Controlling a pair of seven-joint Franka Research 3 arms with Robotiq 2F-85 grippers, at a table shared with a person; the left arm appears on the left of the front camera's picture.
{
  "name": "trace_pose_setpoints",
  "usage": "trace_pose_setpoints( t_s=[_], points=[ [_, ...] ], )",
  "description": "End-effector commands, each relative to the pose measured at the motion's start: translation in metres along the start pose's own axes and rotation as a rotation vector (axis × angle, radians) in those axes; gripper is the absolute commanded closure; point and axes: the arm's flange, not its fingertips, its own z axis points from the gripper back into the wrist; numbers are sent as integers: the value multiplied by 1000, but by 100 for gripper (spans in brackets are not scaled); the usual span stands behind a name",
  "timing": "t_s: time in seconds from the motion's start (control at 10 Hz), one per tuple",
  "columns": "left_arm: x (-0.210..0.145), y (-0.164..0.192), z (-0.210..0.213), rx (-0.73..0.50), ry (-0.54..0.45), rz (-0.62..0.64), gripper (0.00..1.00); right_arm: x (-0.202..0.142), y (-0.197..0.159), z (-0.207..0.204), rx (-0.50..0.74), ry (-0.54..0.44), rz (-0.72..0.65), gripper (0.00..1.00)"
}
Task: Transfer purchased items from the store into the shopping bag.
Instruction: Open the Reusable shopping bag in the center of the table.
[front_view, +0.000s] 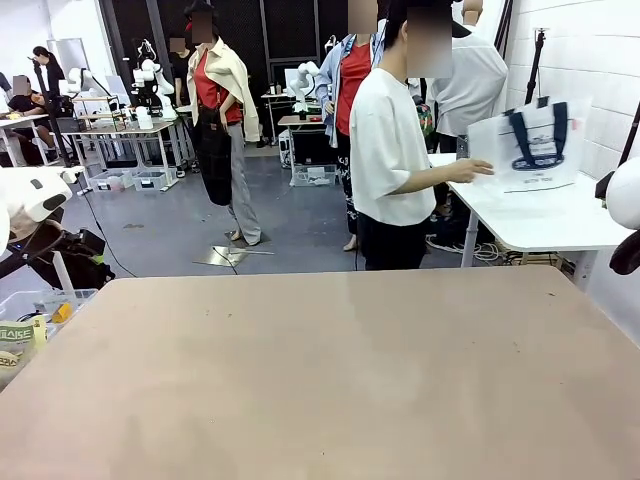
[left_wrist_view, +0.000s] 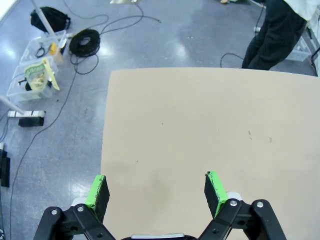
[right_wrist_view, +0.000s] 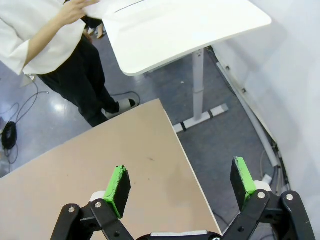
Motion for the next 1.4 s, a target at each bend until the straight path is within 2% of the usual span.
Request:
trace_pose_setpoints(
  t_s=[0.0, 1.3],
  points=[
    [-2, 4, 1, -5, -8, -6, 0, -1, -4, 2, 9, -8, 11, 0],
    [-2, 4, 1, -5, -8, -6, 0, -1, -4, 2, 9, -8, 11, 0]
  ],
)
